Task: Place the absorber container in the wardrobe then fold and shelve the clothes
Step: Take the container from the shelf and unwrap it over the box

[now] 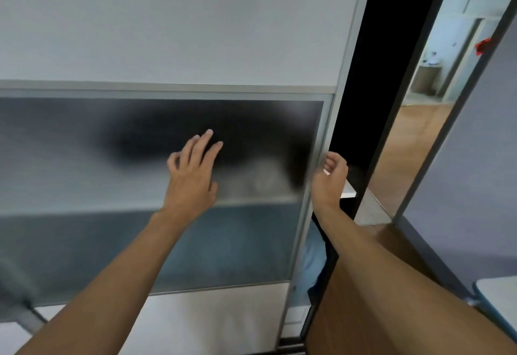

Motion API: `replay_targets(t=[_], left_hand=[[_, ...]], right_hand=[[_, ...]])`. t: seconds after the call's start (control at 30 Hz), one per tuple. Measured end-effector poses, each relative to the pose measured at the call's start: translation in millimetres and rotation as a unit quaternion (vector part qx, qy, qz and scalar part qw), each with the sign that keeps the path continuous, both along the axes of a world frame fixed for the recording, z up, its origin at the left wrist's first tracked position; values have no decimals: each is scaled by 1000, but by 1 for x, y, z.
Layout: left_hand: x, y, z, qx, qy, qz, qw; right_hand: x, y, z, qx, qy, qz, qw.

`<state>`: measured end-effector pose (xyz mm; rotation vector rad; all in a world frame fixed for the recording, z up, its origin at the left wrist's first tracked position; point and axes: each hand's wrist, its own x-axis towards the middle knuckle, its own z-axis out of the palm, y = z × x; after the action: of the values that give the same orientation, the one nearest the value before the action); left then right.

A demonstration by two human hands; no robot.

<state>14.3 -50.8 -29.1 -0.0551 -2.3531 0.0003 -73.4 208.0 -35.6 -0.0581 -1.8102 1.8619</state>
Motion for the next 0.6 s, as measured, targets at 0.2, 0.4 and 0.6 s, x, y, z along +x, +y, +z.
replay_targets(t=[0.2, 0.4, 0.6], left_hand=[[-6, 30, 7, 88, -80, -52, 992], [-28, 52, 21, 118, -127, 50, 984], [-33, 26, 23, 136, -160, 193, 959]], right_hand=[[20, -28, -5, 51, 2, 146, 988], [15, -34, 6, 232, 2, 337, 912], [-23, -17, -3, 479, -8, 271, 835]])
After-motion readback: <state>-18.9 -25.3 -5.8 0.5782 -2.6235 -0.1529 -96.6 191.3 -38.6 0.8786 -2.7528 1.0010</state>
